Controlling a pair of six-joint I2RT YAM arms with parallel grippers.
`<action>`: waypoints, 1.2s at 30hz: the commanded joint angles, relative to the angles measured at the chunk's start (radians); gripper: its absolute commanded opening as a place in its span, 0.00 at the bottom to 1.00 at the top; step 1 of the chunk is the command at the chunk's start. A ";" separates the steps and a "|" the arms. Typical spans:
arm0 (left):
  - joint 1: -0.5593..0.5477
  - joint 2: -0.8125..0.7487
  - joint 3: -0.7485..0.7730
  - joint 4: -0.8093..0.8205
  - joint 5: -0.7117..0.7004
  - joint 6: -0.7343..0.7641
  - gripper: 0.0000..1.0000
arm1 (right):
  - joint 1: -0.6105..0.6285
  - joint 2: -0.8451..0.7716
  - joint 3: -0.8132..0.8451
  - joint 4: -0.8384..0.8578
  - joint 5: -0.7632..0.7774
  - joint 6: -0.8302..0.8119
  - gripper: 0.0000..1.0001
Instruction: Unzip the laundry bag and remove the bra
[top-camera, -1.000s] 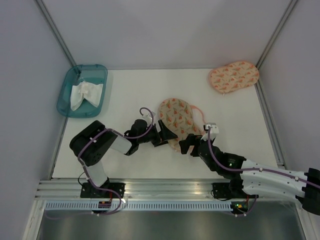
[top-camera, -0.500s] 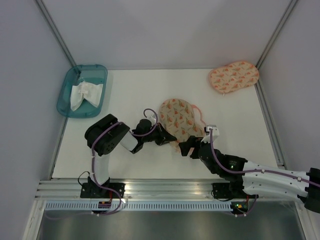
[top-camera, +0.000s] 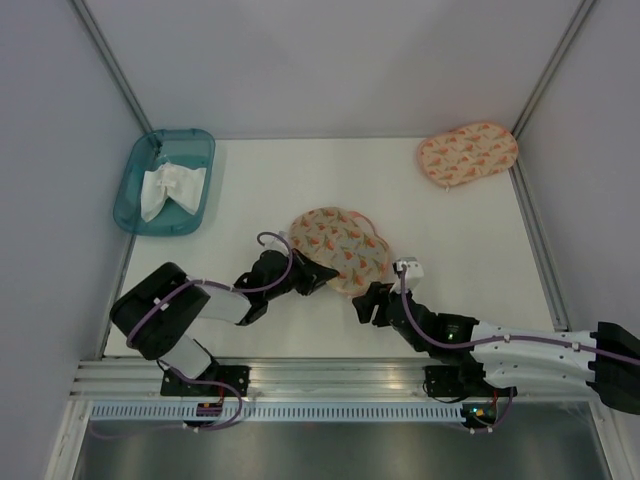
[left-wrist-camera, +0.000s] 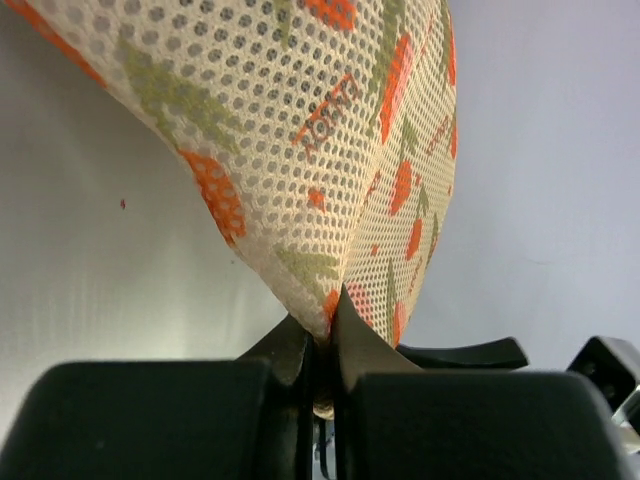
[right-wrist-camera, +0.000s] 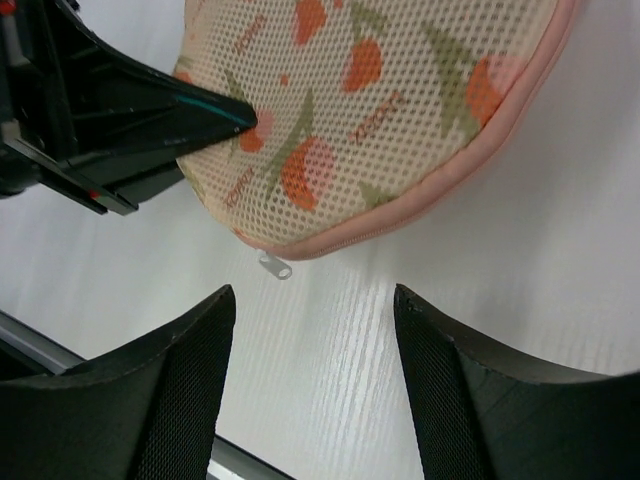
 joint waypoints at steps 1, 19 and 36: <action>-0.010 -0.081 0.026 -0.110 -0.122 -0.067 0.02 | 0.025 0.075 0.021 0.127 -0.007 -0.009 0.69; -0.011 -0.092 0.042 -0.156 -0.073 -0.064 0.02 | 0.089 0.364 0.133 0.262 0.070 -0.080 0.64; -0.030 -0.095 0.016 -0.118 -0.023 -0.096 0.02 | 0.088 0.470 0.157 0.301 0.192 -0.123 0.22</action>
